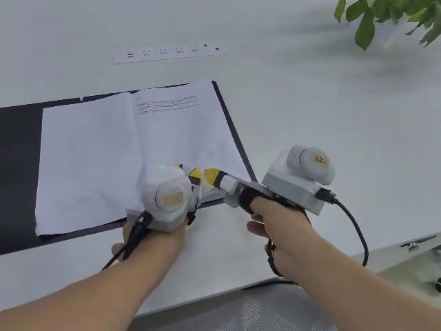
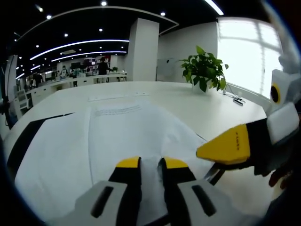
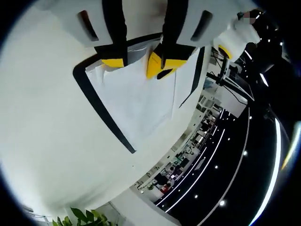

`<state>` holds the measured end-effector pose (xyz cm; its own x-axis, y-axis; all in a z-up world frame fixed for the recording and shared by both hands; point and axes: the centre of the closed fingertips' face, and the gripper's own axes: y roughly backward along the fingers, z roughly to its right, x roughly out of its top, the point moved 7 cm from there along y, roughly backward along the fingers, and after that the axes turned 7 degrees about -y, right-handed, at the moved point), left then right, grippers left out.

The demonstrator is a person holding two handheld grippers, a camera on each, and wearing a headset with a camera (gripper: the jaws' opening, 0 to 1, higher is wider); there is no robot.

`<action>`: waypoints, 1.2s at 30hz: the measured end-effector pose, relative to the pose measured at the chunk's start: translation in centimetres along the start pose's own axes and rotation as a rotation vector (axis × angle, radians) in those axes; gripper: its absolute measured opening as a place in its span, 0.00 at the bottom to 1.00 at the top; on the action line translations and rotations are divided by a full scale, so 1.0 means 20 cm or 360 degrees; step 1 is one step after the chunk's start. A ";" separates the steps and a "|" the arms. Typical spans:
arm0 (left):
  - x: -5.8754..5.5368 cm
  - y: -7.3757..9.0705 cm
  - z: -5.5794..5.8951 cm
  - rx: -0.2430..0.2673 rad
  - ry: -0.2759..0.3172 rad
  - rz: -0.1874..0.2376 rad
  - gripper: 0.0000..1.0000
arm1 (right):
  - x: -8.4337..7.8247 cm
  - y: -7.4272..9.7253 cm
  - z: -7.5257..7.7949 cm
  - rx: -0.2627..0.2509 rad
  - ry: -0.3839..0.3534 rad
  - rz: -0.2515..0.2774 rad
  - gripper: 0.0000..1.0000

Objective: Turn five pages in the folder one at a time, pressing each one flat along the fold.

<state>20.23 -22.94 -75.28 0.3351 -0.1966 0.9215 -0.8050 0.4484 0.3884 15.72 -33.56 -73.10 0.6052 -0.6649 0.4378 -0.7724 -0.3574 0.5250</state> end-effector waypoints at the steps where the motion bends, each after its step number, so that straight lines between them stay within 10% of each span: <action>1: 0.00 0.00 0.00 -0.0002 -0.0002 -0.0003 0.16 | 0.01 0.00 0.01 -0.0009 -0.0013 0.0029 0.20; 6: 0.01 0.00 0.00 -0.0026 -0.0008 -0.0033 0.17 | 0.02 0.00 0.05 -0.0070 0.0005 0.0081 0.01; 15: 0.05 0.05 -0.05 -0.0127 0.0062 -0.0180 0.16 | 0.04 0.04 0.00 -0.0020 0.0069 0.0153 0.00; 36: 0.33 0.67 -0.40 -0.0003 -0.0072 0.0022 0.28 | 0.02 0.18 -0.43 0.0312 0.0292 0.0253 0.00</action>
<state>15.51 -11.31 -63.96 0.3014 -0.2297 0.9254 -0.8085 0.4530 0.3757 14.81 -29.42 -64.77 0.4846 -0.5996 0.6369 -0.8719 -0.3901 0.2961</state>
